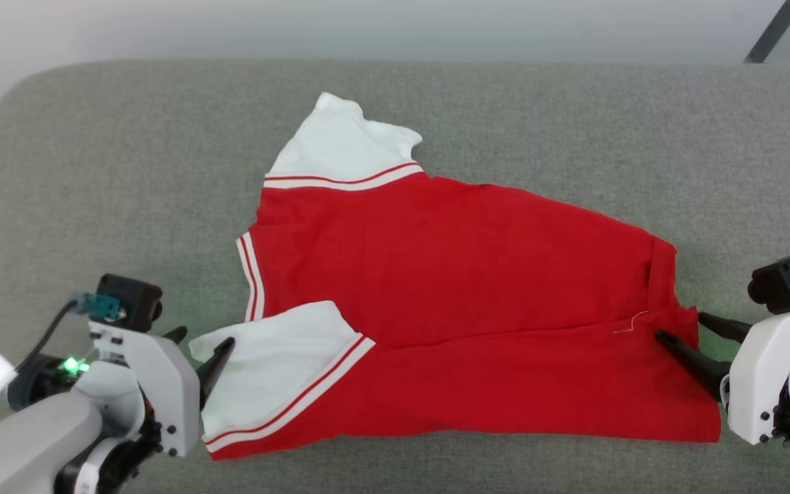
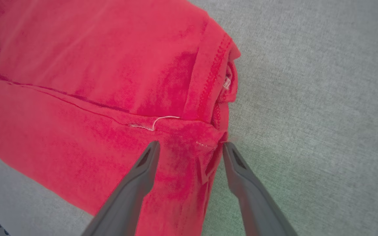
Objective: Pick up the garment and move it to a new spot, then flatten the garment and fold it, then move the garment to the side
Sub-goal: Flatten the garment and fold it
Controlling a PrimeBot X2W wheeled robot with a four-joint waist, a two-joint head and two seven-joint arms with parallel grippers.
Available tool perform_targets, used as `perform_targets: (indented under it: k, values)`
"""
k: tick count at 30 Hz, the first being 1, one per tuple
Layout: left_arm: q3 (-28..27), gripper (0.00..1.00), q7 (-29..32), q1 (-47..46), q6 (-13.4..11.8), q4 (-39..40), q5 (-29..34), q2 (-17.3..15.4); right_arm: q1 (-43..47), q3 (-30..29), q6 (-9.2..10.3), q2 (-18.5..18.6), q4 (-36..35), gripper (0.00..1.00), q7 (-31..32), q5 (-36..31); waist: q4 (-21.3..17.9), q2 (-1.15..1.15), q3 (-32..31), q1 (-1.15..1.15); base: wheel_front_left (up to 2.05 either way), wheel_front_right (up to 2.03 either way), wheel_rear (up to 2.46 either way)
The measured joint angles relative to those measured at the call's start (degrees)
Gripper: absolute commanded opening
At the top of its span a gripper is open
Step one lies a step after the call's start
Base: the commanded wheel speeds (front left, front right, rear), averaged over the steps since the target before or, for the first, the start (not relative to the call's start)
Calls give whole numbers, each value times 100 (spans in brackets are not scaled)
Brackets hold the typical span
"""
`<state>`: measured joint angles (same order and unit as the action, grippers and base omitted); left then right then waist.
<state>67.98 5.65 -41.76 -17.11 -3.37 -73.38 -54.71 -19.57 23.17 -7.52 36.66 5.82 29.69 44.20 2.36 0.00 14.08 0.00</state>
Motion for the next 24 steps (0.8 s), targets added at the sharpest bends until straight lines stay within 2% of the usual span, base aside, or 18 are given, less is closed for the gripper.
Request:
perform_targets:
  k: [5,12,18,24]
  values:
    - [-25,100,-1,109,-312,446,-19,-296,65,-127,0,-35,-116,100,-136,-98,40,0,-153,0,0,0,0]
    - [5,100,175,497,-704,1013,-390,-510,280,-434,0,-102,-437,100,-471,-302,62,0,-390,0,0,0,0]
    - [65,100,224,821,-826,1191,-661,-513,582,-859,1,-213,-799,100,-857,-531,-38,0,-492,0,0,0,0]
    - [135,100,266,1024,-894,1050,-790,-508,1085,-1299,1,-388,-1157,100,-938,-651,-208,0,-528,0,0,0,0]
